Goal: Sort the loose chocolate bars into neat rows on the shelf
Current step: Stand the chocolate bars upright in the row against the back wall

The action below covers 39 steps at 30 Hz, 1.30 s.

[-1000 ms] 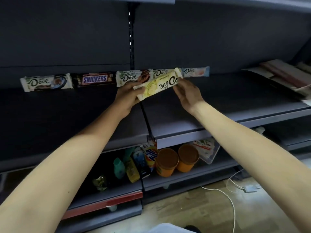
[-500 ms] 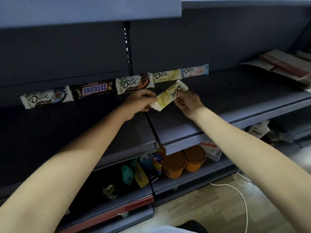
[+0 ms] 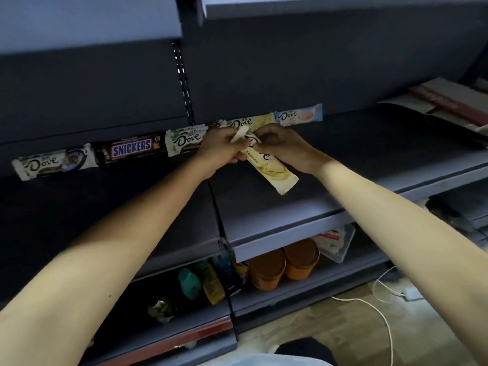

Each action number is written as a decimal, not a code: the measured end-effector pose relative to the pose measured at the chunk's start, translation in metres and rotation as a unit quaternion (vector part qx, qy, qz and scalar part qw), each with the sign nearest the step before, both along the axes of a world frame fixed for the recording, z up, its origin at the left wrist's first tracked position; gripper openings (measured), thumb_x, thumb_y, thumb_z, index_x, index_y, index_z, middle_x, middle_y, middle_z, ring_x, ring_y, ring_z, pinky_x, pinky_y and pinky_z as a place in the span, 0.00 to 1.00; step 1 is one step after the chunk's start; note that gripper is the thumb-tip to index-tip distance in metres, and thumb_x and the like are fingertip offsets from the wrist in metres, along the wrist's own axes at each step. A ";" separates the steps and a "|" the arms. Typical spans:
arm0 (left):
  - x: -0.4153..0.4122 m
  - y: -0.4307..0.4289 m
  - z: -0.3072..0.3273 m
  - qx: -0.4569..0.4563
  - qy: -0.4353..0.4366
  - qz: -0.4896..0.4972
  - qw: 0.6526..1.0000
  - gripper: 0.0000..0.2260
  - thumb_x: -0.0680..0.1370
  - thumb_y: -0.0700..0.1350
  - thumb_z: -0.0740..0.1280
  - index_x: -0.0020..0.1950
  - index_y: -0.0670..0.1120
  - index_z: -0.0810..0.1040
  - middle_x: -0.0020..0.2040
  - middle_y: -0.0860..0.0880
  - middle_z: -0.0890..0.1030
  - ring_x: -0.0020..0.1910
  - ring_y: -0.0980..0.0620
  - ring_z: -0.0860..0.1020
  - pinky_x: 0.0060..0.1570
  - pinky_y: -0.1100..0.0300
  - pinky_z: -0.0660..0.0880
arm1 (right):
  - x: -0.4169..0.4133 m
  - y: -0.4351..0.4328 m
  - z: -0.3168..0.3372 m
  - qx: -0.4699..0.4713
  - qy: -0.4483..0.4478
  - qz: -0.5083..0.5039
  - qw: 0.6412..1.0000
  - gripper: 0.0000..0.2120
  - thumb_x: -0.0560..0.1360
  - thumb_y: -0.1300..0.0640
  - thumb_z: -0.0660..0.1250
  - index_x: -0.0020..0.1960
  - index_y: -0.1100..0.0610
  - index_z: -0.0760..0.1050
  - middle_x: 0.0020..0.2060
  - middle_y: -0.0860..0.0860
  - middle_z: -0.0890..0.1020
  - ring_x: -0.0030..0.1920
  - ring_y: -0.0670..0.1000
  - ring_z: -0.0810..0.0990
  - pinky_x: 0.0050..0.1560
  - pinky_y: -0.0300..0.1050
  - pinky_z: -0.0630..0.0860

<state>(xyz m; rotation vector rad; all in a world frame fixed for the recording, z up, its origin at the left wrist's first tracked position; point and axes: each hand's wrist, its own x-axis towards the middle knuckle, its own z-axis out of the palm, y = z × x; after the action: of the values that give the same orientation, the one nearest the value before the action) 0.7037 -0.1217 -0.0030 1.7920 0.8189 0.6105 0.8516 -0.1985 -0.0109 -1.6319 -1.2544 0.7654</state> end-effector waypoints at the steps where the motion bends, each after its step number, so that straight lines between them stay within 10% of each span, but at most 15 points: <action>1: 0.007 0.000 -0.002 -0.013 -0.012 0.019 1.000 0.07 0.77 0.43 0.67 0.54 0.45 0.77 0.39 0.52 0.80 0.27 0.63 0.78 0.32 0.69 0.74 | 0.007 0.000 -0.001 -0.005 -0.017 -0.003 1.000 0.16 0.73 0.57 0.69 0.59 0.57 0.73 0.50 0.50 0.80 0.49 0.45 0.78 0.55 0.41 0.73; 8: 0.049 -0.002 -0.026 -0.171 -0.146 0.161 0.961 0.06 0.78 0.41 0.64 0.43 0.49 0.72 0.40 0.51 0.78 0.34 0.58 0.78 0.38 0.66 0.75 | 0.071 -0.002 -0.019 -0.079 0.004 -0.021 0.997 0.15 0.75 0.55 0.67 0.61 0.57 0.74 0.51 0.52 0.78 0.52 0.48 0.76 0.44 0.38 0.74; 12: 0.065 0.001 -0.035 -0.111 -0.094 0.203 0.968 0.01 0.78 0.41 0.64 0.48 0.46 0.74 0.42 0.48 0.79 0.31 0.59 0.78 0.31 0.69 0.75 | 0.089 0.011 -0.018 -0.087 -0.086 -0.033 0.992 0.14 0.75 0.54 0.67 0.59 0.55 0.76 0.48 0.48 0.76 0.39 0.42 0.74 0.31 0.32 0.69; 15: 0.072 0.009 -0.032 -0.052 -0.021 0.225 0.973 0.08 0.76 0.39 0.63 0.38 0.50 0.71 0.39 0.47 0.77 0.38 0.52 0.77 0.46 0.54 0.78 | 0.097 0.029 -0.019 -0.069 -0.073 -0.050 0.994 0.15 0.74 0.56 0.69 0.60 0.58 0.76 0.46 0.51 0.78 0.34 0.42 0.74 0.26 0.29 0.71; 21: 0.073 0.012 -0.025 -0.013 0.068 0.234 0.970 0.10 0.76 0.41 0.61 0.37 0.53 0.68 0.50 0.46 0.75 0.56 0.43 0.76 0.59 0.50 0.74 | 0.102 0.062 -0.020 -0.032 -0.122 -0.067 0.990 0.15 0.73 0.60 0.69 0.60 0.59 0.76 0.47 0.53 0.79 0.35 0.44 0.75 0.38 0.32 0.74; 27: 0.078 0.019 -0.024 0.010 0.096 0.244 0.965 0.17 0.78 0.44 0.61 0.66 0.42 0.71 0.63 0.44 0.74 0.61 0.44 0.73 0.61 0.53 0.71 | 0.101 0.081 -0.021 -0.015 -0.154 -0.059 0.986 0.16 0.75 0.61 0.65 0.62 0.59 0.74 0.54 0.58 0.80 0.47 0.51 0.78 0.54 0.42 0.74; 32: 0.085 0.026 -0.025 0.034 0.110 0.238 0.964 0.13 0.78 0.42 0.60 0.61 0.41 0.72 0.53 0.46 0.74 0.52 0.49 0.71 0.42 0.61 0.66 | 0.103 0.088 -0.021 -0.019 -0.155 -0.056 0.986 0.16 0.74 0.61 0.63 0.62 0.58 0.73 0.56 0.58 0.79 0.56 0.55 0.78 0.60 0.46 0.73; 36: 0.089 0.033 -0.028 0.040 0.105 0.252 0.961 0.05 0.78 0.42 0.60 0.51 0.48 0.73 0.46 0.52 0.72 0.51 0.51 0.70 0.46 0.63 0.63 | 0.104 0.090 -0.022 -0.009 -0.147 -0.073 0.986 0.19 0.74 0.60 0.64 0.64 0.58 0.71 0.59 0.58 0.76 0.59 0.54 0.75 0.61 0.44 0.71; 39: 0.089 0.033 -0.031 0.036 0.089 0.247 0.964 0.22 0.78 0.42 0.60 0.72 0.46 0.62 0.65 0.50 0.71 0.65 0.50 0.68 0.54 0.68 0.62 | 0.104 0.090 -0.026 -0.015 -0.140 -0.066 0.988 0.20 0.73 0.60 0.65 0.64 0.57 0.70 0.60 0.58 0.74 0.59 0.54 0.74 0.60 0.43 0.70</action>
<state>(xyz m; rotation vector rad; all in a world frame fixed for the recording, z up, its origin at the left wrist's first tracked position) 0.7926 -0.0883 -0.0337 1.7297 1.4048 0.8135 0.9560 -0.1080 -0.0364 -1.8761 -1.3158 0.4862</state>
